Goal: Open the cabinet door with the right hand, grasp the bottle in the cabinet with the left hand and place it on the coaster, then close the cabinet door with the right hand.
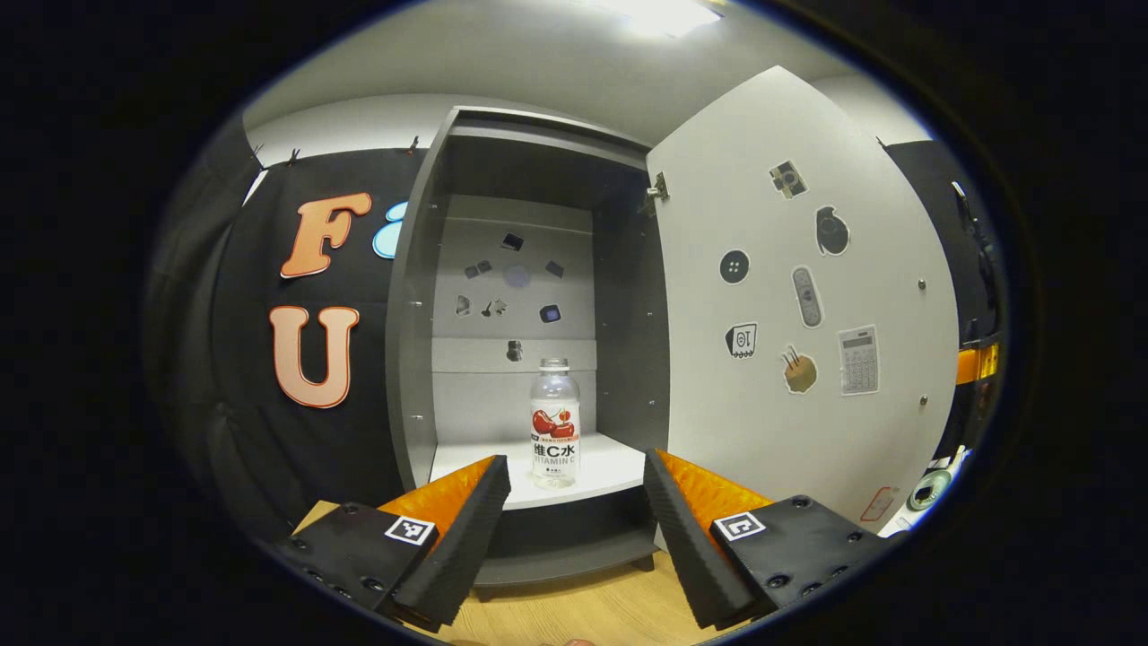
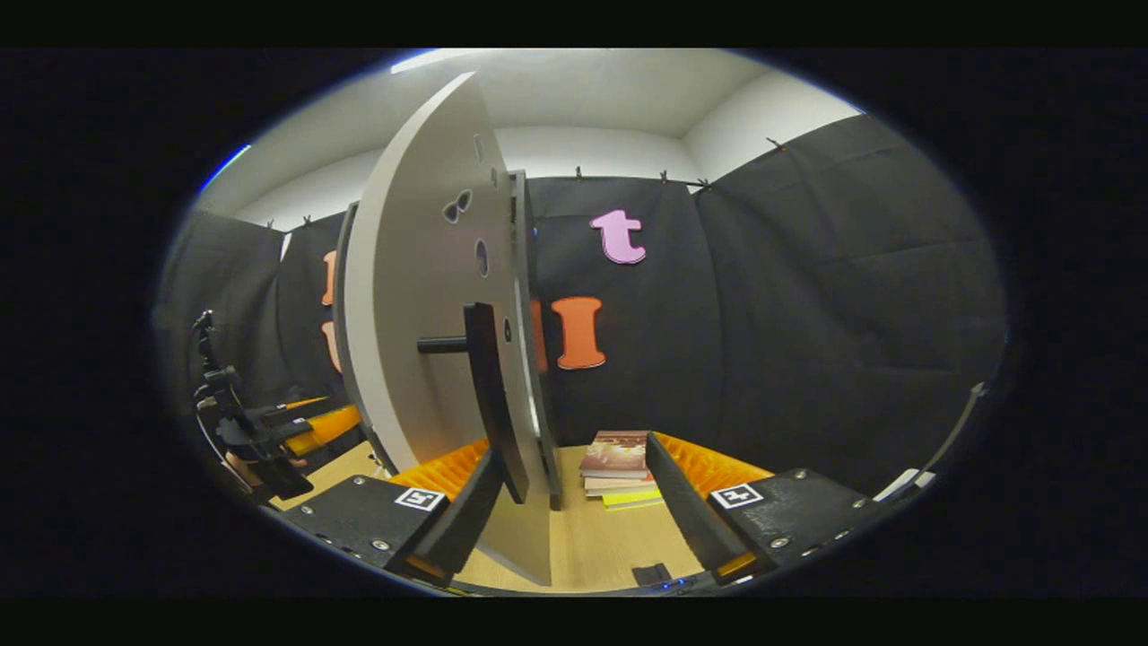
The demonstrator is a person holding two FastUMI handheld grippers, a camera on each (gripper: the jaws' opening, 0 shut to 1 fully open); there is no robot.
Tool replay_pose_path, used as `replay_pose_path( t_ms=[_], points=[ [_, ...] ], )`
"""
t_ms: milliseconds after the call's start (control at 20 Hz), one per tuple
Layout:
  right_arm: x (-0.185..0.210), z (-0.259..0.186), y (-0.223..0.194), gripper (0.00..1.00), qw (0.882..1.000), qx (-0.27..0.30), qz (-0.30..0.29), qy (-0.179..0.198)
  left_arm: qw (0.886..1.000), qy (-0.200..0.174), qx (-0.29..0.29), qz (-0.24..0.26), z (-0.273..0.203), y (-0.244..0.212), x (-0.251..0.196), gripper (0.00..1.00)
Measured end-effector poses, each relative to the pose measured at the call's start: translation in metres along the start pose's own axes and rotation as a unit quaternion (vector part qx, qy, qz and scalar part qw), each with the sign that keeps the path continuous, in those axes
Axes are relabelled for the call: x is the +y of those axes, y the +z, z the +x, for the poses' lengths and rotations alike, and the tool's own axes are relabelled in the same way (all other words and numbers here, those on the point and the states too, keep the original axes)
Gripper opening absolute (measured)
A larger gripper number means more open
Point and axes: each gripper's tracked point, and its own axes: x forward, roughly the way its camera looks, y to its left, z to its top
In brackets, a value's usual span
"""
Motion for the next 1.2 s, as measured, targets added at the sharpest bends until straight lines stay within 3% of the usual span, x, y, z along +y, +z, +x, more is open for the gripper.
replay_pose_path(
  t_ms=[250, 500, 650, 750, 800, 1000, 1050, 1100, 1200],
  points=[
    [-0.007, 0.012, 0.000, 0.99, 0.999, -0.001, -0.001, 0.051, 1.000, -0.011, -0.002, 0.009, -0.006, 0.007, -0.014, 0.97],
    [-0.008, 0.001, -0.004, 0.96, 1.000, -0.003, 0.006, 0.031, 1.000, -0.012, -0.001, 0.008, -0.016, 0.004, -0.014, 0.98],
    [-0.009, -0.029, -0.003, 1.00, 1.000, -0.005, 0.007, -0.006, 1.000, -0.013, 0.004, 0.000, -0.016, 0.001, -0.009, 0.98],
    [-0.012, -0.050, -0.001, 0.92, 0.999, -0.012, 0.010, -0.042, 1.000, -0.015, 0.003, -0.004, -0.015, 0.000, -0.003, 0.98],
    [-0.010, -0.059, 0.002, 0.96, 0.998, -0.017, 0.013, -0.060, 1.000, -0.017, 0.002, -0.004, -0.014, 0.001, 0.000, 0.98],
    [0.021, -0.096, 0.007, 1.00, 0.991, -0.041, 0.029, -0.126, 0.999, -0.036, 0.002, -0.007, -0.003, 0.000, 0.013, 0.98],
    [0.034, -0.099, 0.004, 0.89, 0.989, -0.038, 0.033, -0.138, 0.999, -0.040, 0.006, -0.008, 0.001, -0.002, 0.018, 0.98],
    [0.047, -0.101, -0.001, 0.94, 0.988, -0.035, 0.035, -0.148, 0.999, -0.044, 0.006, -0.011, 0.006, -0.001, 0.022, 0.99],
    [0.067, -0.099, -0.003, 0.94, 0.985, -0.026, 0.025, -0.169, 0.999, -0.051, 0.008, -0.018, 0.019, -0.003, 0.030, 0.98]
  ],
)
